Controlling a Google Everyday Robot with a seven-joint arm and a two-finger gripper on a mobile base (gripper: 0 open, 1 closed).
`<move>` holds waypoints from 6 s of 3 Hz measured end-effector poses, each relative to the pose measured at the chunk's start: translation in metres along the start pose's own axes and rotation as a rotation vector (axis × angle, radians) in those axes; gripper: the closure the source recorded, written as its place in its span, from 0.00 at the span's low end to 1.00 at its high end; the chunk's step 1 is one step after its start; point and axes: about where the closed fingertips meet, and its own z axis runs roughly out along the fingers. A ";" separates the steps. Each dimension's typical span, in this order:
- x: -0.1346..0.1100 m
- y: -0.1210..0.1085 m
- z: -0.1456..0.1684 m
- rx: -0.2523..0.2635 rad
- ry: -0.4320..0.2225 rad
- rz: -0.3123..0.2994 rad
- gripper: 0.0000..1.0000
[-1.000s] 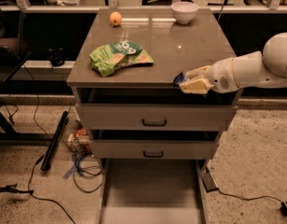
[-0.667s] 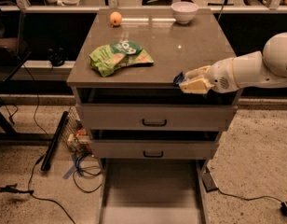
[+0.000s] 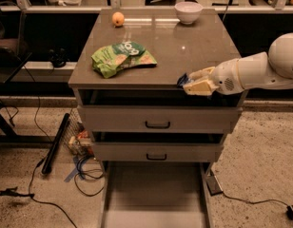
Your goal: Place rxbar blueberry into bottom drawer
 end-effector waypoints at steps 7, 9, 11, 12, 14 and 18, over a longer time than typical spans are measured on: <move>-0.008 0.070 -0.008 -0.089 -0.005 -0.083 1.00; 0.113 0.107 0.090 -0.224 0.102 0.082 1.00; 0.187 0.150 0.149 -0.338 0.139 0.207 1.00; 0.202 0.155 0.161 -0.364 0.136 0.243 1.00; 0.306 0.145 0.295 -0.350 0.073 0.392 1.00; 0.428 0.141 0.434 -0.217 0.137 0.648 0.22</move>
Offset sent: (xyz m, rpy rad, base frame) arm 0.0132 -0.0650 0.1784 -0.0838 -0.3445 -0.0944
